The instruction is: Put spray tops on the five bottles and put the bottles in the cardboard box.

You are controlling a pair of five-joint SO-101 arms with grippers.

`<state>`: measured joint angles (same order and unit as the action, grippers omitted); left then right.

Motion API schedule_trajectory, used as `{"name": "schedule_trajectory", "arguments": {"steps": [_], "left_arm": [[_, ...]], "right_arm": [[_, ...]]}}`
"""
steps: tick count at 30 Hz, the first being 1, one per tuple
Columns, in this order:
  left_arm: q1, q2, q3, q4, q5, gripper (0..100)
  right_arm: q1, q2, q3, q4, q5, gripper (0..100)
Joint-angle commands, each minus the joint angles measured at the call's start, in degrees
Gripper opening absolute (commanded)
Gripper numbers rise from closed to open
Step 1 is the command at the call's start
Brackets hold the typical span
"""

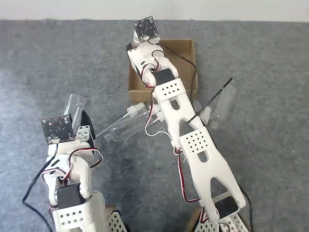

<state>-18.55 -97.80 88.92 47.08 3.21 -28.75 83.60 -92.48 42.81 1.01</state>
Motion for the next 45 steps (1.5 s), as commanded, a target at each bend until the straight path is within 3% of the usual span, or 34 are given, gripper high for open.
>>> {"name": "schedule_trajectory", "arguments": {"steps": [1,9,21,26,39,45], "left_arm": [[0.0,-1.1,-0.7,0.4,-1.2,12],[0.0,-1.1,-0.7,0.4,-1.2,12],[0.0,-1.1,-0.2,0.2,-1.3,12],[0.1,-1.1,-0.2,0.2,-1.3,12],[0.1,-1.1,-0.1,0.2,-1.4,12],[0.1,-1.1,-0.1,0.2,-1.4,12]], "right_arm": [[1.0,-1.7,-3.9,5.8,-0.6,10.2],[1.4,-1.8,-3.9,5.4,-0.7,10.2],[0.6,5.6,-1.9,-5.5,0.1,10.2],[0.6,8.3,-1.9,-9.8,5.5,10.2],[0.7,8.8,-2.4,-9.5,5.2,10.4],[0.7,8.7,-2.5,-6.1,2.5,23.4]]}}
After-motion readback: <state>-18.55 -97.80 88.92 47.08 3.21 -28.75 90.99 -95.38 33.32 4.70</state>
